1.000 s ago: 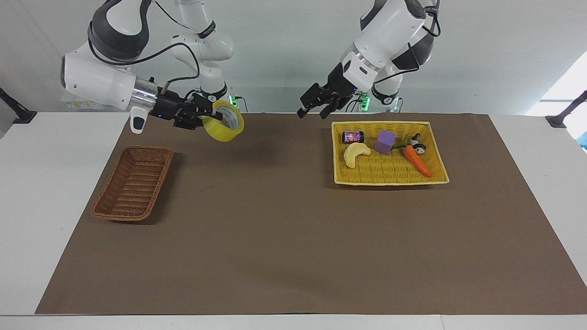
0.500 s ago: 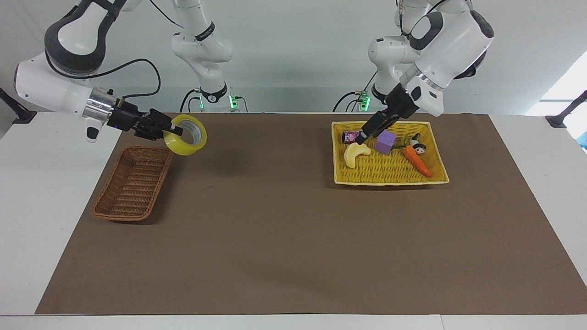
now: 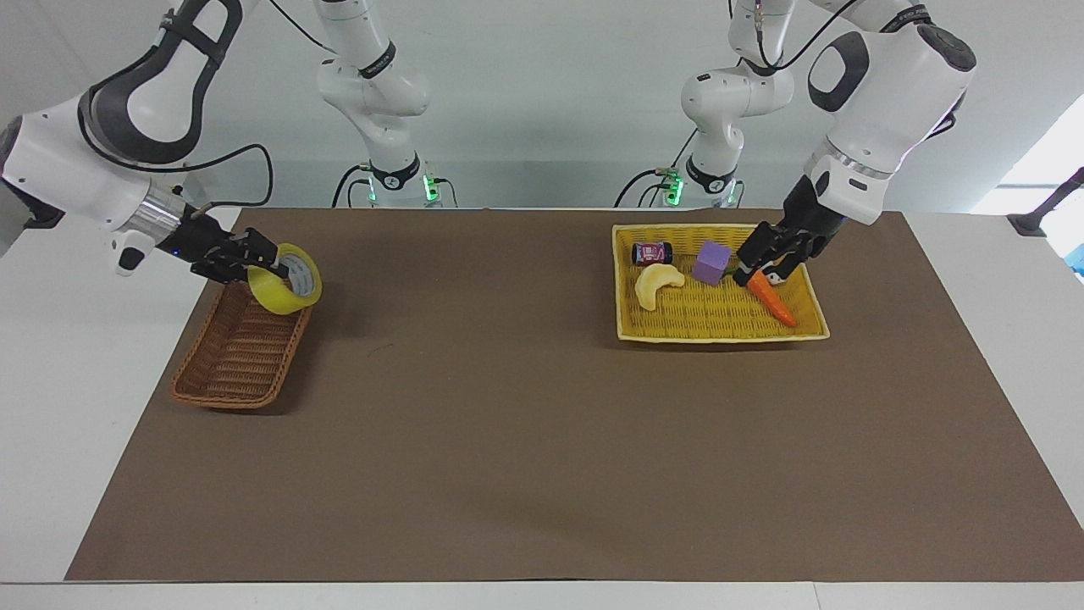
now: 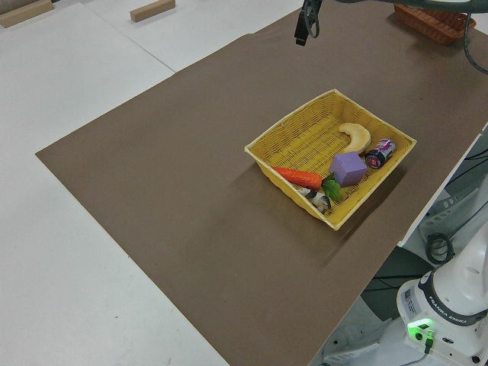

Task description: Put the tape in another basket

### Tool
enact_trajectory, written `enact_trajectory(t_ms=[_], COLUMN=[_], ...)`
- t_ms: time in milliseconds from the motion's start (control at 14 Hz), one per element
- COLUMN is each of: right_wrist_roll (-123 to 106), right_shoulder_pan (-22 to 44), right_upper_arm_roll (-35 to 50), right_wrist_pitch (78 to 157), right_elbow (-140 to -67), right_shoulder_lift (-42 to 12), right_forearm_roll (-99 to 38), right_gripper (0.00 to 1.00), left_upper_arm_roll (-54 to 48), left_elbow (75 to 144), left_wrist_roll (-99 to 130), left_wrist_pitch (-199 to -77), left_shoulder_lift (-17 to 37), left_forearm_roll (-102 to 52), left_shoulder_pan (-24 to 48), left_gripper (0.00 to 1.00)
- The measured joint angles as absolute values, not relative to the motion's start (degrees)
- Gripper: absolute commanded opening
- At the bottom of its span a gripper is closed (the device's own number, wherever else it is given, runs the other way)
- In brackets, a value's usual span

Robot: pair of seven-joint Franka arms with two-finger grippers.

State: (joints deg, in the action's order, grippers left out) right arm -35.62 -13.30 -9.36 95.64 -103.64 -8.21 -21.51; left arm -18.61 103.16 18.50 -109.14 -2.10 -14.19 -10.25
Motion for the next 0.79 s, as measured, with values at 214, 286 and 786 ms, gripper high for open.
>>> enact_trajectory(t_ms=[214, 286, 786], right_wrist_roll=[-47.2, -50.1, -53.8], right_shoulder_pan=[-13.8, -13.7, -6.3], right_upper_arm_roll=[-9.3, -9.1, -8.5], right_wrist_pitch=[101.2, 103.5, 113.8], right_elbow=[-103.5, -103.5, -103.7], right_shoulder_lift=[-10.3, -10.6, -11.7], right_forearm_roll=[-15.2, -13.6, 1.5], right_gripper=[0.0, 0.0, 0.0], left_upper_arm_roll=[-18.6, -18.6, -18.7], left_elbow=[102.4, 101.6, 87.6], left_wrist_roll=[5.8, 2.0, -3.3], left_wrist_pitch=[-103.7, -101.4, -83.0], left_shoulder_lift=[-2.5, -2.6, -1.0], left_forearm_roll=[-9.2, -7.7, -0.8], left_shoulder_pan=[-13.0, -13.9, -15.6], left_gripper=[1.0, 1.0, 1.0])
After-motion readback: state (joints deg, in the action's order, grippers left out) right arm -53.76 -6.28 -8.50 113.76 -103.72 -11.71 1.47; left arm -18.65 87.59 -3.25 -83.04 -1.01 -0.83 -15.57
